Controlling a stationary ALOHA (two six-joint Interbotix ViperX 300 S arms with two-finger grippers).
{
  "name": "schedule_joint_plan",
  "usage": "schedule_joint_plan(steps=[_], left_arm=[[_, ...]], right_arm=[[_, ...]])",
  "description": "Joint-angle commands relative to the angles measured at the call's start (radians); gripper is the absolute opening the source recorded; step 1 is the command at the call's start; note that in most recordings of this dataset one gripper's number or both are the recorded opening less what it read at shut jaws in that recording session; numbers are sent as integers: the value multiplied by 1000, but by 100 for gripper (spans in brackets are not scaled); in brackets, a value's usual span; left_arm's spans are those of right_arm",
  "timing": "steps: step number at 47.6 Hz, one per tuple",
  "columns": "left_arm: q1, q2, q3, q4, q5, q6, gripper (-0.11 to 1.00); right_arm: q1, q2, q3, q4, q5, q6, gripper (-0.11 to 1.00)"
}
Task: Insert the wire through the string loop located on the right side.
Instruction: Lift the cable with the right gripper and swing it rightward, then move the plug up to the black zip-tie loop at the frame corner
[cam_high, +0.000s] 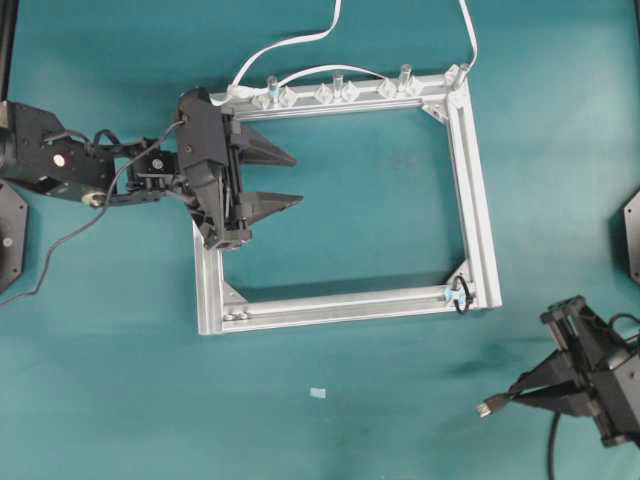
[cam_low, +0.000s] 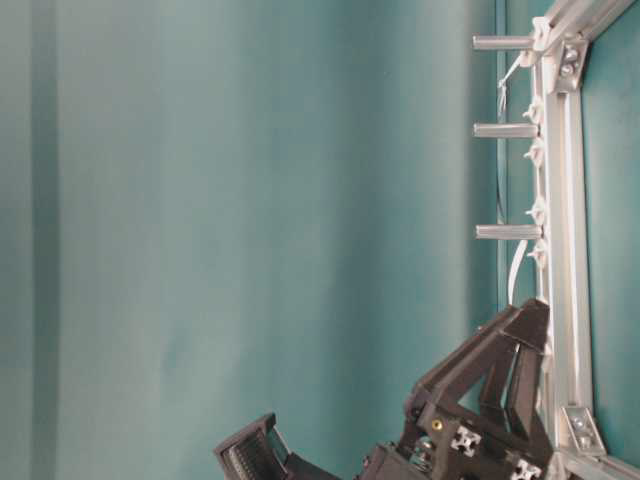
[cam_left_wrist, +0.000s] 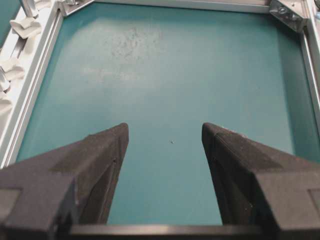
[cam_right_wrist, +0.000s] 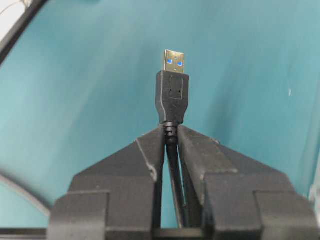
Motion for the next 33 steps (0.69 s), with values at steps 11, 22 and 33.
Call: schedule_joint_plan(steps=[11, 22, 33], left_arm=[[-3, -17, -17, -2, -5, -9, 62], [-3, -18, -17, -2, -5, -11, 62], [-3, -17, -21, 0, -5, -9, 62]], right_arm=[[6, -69, 44, -2, 0, 2, 11], [6, -92, 61, -2, 0, 2, 11], [2, -101, 101, 0, -38, 2, 11]])
